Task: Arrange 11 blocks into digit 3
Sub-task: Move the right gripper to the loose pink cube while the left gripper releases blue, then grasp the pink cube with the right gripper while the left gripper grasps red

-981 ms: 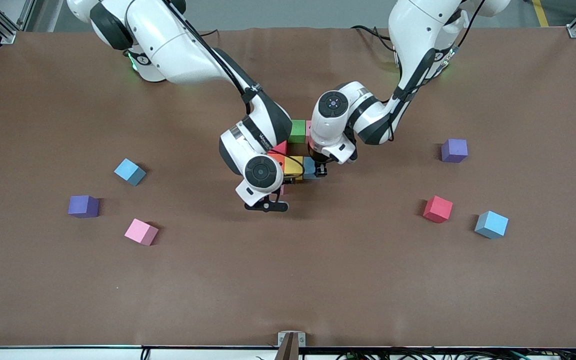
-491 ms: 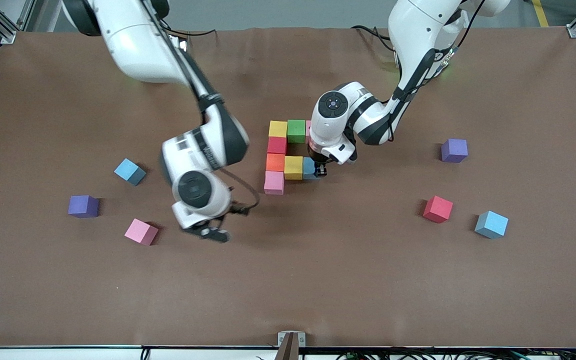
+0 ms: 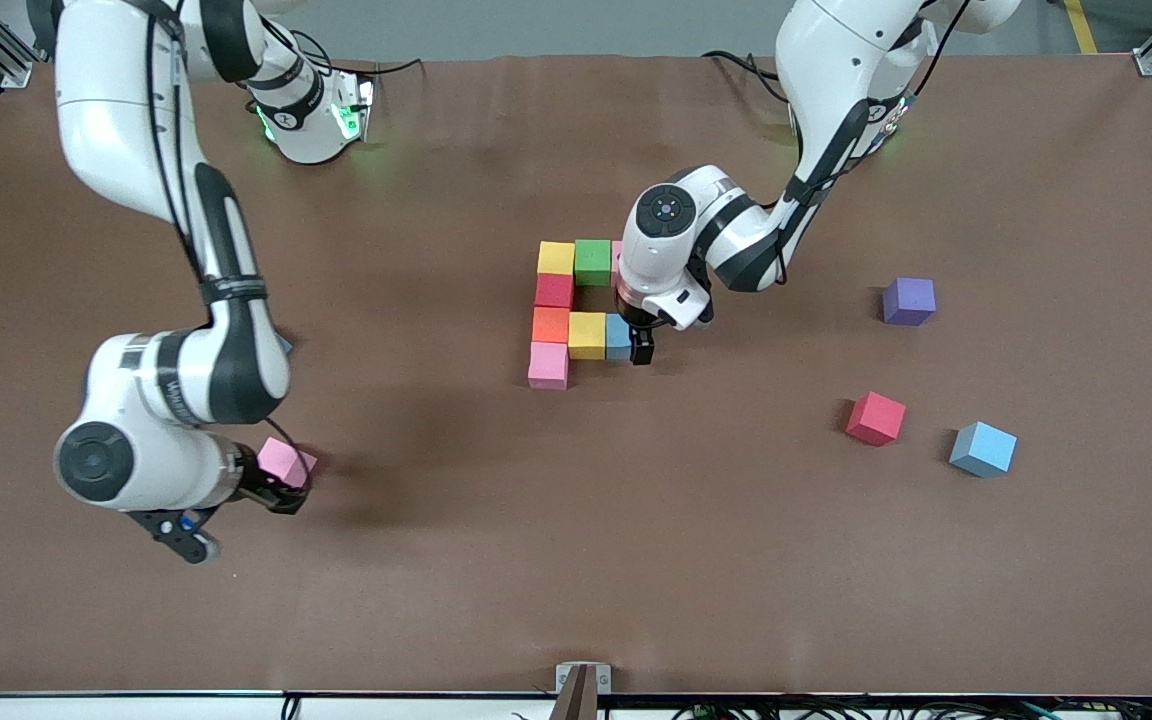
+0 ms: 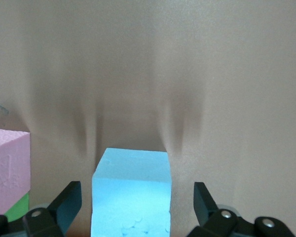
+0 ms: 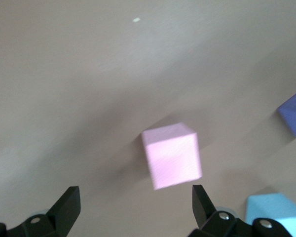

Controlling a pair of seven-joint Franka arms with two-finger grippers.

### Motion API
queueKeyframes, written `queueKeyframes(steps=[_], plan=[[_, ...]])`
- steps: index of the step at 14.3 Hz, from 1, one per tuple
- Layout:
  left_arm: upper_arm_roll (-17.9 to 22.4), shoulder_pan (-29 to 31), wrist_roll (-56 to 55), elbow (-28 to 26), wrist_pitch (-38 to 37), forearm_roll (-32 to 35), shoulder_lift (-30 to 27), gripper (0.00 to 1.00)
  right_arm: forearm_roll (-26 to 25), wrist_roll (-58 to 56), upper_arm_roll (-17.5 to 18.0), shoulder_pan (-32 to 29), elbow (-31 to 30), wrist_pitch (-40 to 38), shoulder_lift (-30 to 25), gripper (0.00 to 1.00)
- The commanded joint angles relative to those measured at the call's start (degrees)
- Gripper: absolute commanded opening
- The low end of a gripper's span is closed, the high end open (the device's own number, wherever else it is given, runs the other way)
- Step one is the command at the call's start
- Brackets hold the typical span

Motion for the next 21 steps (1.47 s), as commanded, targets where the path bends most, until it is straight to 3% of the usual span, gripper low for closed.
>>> queueKeyframes(steps=[1, 4, 8, 13, 19, 21], plan=[[0.21, 0.13, -0.67, 0.72, -0.5, 1.55, -1.39, 1.0, 0.94, -4.44, 1.28, -1.92, -5.1, 2.44, -1.32, 1.0], [0.12, 0.31, -0.06, 0.72, -3.39, 1.55, -4.11, 1.0, 1.11, -8.92, 3.65, -4.56, -10.2, 6.75, -1.85, 1.0], [0.12, 0.75, 2.57, 1.94, -9.54, 1.55, -9.47, 1.0, 1.11, -9.55, 4.88, -5.09, -10.83, 7.2, -1.76, 1.0], [0.47, 5.57, 19.51, 13.71, -25.88, 1.46, -10.63, 1.0, 1.11, -12.62, 4.97, -5.44, -13.28, 9.65, -1.76, 1.0], [0.73, 16.02, 44.1, 18.47, -30.74, 1.46, -10.71, 1.0, 1.11, -13.16, 4.97, -5.27, -14.43, 10.01, -1.5, 1.0], [0.74, 19.54, 55.6, 18.56, -30.74, 1.46, -10.28, 1.0, 1.11, -14.03, 4.97, -5.09, -14.52, 9.92, -1.23, 0.86]])
